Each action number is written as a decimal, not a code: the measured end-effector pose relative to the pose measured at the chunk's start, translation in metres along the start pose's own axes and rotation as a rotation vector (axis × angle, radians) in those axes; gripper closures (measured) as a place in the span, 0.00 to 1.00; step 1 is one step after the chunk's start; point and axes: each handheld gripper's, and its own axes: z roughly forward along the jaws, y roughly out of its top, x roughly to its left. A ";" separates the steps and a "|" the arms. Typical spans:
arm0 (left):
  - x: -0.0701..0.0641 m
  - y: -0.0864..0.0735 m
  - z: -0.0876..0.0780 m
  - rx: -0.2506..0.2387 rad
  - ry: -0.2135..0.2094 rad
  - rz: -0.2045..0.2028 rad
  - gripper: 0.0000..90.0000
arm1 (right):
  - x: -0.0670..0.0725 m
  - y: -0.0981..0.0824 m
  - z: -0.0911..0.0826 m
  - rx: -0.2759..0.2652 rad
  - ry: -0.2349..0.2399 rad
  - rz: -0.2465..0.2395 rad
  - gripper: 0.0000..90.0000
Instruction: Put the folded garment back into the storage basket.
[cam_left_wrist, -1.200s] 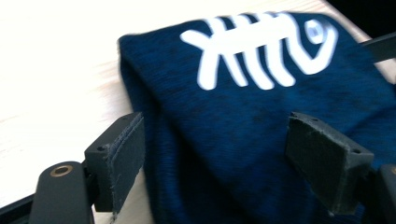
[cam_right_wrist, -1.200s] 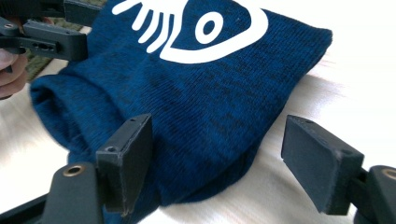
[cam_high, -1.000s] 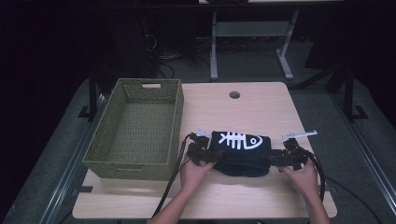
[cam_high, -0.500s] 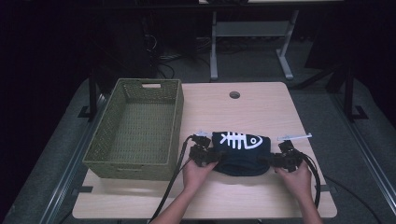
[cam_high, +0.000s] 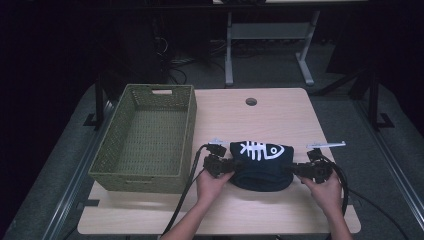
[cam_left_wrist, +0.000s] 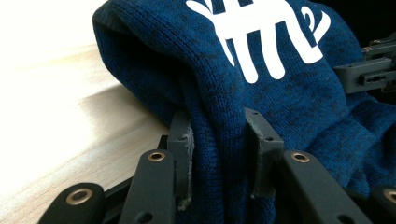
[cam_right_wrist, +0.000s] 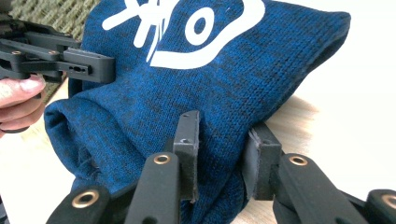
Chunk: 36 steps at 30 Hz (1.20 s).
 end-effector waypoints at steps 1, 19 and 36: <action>-0.002 0.001 -0.001 0.000 0.001 0.007 0.75 | 0.000 0.000 -0.002 -0.005 0.002 0.003 0.78; -0.019 0.031 -0.020 -0.033 -0.068 0.043 0.75 | 0.006 0.014 -0.036 -0.084 0.047 0.021 0.80; -0.020 0.056 -0.040 -0.051 -0.118 0.043 0.75 | 0.017 0.034 -0.052 -0.125 0.080 0.000 0.80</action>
